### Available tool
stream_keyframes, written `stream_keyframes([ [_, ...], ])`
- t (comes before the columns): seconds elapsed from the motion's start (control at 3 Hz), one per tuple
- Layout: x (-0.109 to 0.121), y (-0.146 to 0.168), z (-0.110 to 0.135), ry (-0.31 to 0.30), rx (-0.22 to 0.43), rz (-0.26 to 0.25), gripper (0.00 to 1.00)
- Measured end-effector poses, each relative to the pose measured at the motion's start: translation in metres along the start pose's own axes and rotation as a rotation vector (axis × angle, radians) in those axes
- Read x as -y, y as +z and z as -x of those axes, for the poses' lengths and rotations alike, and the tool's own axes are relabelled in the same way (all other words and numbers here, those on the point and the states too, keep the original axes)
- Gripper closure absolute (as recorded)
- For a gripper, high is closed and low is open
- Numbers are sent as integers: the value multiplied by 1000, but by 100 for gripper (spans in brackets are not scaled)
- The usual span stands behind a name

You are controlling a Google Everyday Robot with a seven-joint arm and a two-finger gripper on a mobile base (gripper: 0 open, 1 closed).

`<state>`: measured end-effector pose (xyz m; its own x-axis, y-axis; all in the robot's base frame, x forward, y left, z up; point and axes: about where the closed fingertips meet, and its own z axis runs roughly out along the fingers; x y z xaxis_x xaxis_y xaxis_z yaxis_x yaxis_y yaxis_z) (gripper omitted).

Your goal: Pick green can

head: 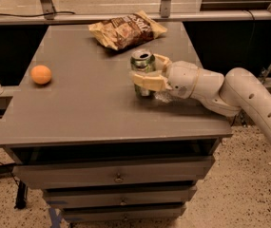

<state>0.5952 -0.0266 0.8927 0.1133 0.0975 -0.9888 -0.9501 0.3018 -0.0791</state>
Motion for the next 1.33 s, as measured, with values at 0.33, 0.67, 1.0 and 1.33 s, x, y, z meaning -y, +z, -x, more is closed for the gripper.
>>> stream_keyframes([
  [0.33,-2,0,-6,6,-17,8,12],
  [0.67,-2,-2,-9,8,-32,8,0],
  [1.0,-1,-9,-11,4,-53,-3,0],
  [1.33,1,-24,-10,-11,-88,-24,0],
])
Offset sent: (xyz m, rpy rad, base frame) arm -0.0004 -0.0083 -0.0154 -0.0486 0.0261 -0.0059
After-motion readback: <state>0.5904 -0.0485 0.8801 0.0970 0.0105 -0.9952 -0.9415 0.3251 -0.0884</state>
